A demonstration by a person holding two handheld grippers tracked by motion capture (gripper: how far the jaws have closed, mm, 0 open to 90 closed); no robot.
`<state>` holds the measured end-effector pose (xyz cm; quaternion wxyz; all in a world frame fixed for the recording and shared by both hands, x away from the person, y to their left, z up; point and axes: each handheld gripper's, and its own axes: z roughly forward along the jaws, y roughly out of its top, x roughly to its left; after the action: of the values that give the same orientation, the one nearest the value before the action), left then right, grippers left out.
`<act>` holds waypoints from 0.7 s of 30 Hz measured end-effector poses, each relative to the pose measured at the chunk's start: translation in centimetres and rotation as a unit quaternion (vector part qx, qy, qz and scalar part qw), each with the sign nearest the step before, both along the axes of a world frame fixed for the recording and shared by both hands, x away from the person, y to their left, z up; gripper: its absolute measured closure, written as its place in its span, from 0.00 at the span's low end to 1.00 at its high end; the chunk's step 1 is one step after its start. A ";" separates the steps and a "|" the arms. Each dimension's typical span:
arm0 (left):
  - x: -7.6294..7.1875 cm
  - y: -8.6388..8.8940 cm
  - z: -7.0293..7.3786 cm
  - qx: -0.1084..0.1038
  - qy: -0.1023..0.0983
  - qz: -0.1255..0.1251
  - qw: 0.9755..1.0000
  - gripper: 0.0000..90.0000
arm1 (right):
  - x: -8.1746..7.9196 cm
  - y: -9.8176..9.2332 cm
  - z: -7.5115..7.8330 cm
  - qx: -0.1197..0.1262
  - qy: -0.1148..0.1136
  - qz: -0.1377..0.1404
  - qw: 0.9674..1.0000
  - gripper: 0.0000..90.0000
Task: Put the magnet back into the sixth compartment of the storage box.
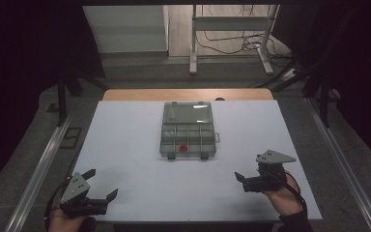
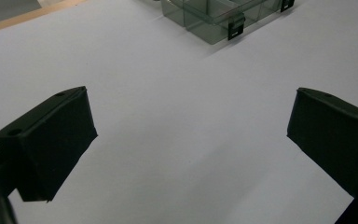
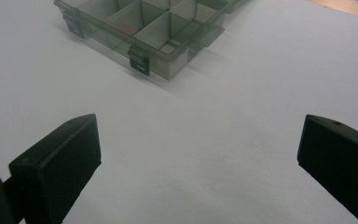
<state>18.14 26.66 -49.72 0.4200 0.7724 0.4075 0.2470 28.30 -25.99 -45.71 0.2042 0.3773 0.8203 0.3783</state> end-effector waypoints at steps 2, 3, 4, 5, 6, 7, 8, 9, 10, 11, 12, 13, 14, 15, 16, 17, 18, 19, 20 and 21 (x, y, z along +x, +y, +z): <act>0.0 0.0 0.0 0.000 0.000 0.000 1.000 0.02 | -0.1 -0.2 0.0 0.001 -0.002 -0.004 1.000 0.00; 0.0 0.0 0.0 0.000 0.000 0.000 1.000 0.02 | -0.2 -0.4 0.0 0.001 -0.003 -0.007 1.000 0.00; 0.0 0.0 0.0 0.000 0.000 0.000 1.000 0.02 | -0.3 -0.5 0.0 0.001 -0.004 -0.009 1.000 0.00; 0.0 0.0 0.0 0.000 0.000 0.000 1.000 0.02 | -0.4 -0.7 -0.1 0.000 -0.005 -0.011 1.000 0.00; 0.0 0.0 0.0 0.000 0.000 0.000 1.000 0.02 | -0.5 -0.8 -0.1 0.001 -0.005 -0.013 1.000 0.00; 0.0 0.0 0.0 0.000 0.000 0.000 1.000 0.02 | -0.5 -1.0 -0.1 0.001 -0.006 -0.015 1.000 0.00; 0.0 0.0 0.0 0.000 0.000 0.000 1.000 0.02 | -0.6 -1.1 -0.1 0.000 -0.007 -0.017 1.000 0.00; 0.0 0.0 0.0 0.000 0.000 0.000 1.000 0.02 | -0.7 -1.3 -0.1 0.000 -0.008 -0.019 1.000 0.00; 0.0 0.0 0.0 0.000 0.000 0.000 1.000 0.02 | -0.8 -1.4 -0.2 0.001 -0.007 -0.022 1.000 0.00; 0.0 0.0 0.0 0.000 0.000 0.000 1.000 0.02 | -0.9 -1.6 -0.2 0.000 -0.008 -0.024 1.000 0.00; 0.0 0.0 0.0 0.000 0.000 0.000 1.000 0.02 | -1.0 -1.7 -0.2 0.001 -0.008 -0.025 1.000 0.00; 0.0 0.0 0.0 0.000 0.000 0.000 1.000 0.02 | -1.1 -1.8 -0.2 0.001 -0.008 -0.027 1.000 0.00; 0.0 0.0 0.0 0.000 0.000 0.000 1.000 0.02 | -1.2 -2.0 -0.3 0.002 -0.009 -0.029 1.000 0.00; 0.0 -0.1 0.0 0.000 0.000 0.000 1.000 0.02 | -1.2 -2.1 -0.3 0.002 -0.008 -0.030 1.000 0.00; 0.0 -0.1 0.0 0.000 0.000 0.000 1.000 0.02 | -1.3 -2.2 -0.3 0.002 -0.009 -0.031 0.999 0.00; 0.0 -0.1 0.0 0.001 0.000 0.000 1.000 0.02 | -1.4 -2.3 -0.3 0.002 -0.009 -0.033 0.999 0.00; 0.0 -0.1 0.0 0.001 0.000 0.000 1.000 0.02 | -1.5 -2.5 -0.4 0.002 -0.009 -0.036 0.999 0.00; 0.0 -0.1 0.0 0.001 0.000 0.000 1.000 0.02 | -1.6 -2.6 -0.4 0.000 -0.010 -0.036 0.999 0.00; 0.0 -0.1 0.0 0.001 0.000 0.000 1.000 0.02 | -1.7 -2.7 -0.4 0.000 -0.009 -0.038 0.999 0.00; 0.0 -0.1 0.0 0.001 0.000 0.000 1.000 0.02 | -1.8 -2.8 -0.5 0.000 -0.010 -0.040 0.999 0.00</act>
<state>18.17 26.59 -49.73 0.4195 0.7727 0.4074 0.2469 26.53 -28.83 -46.20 0.2269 0.4058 0.8027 0.3733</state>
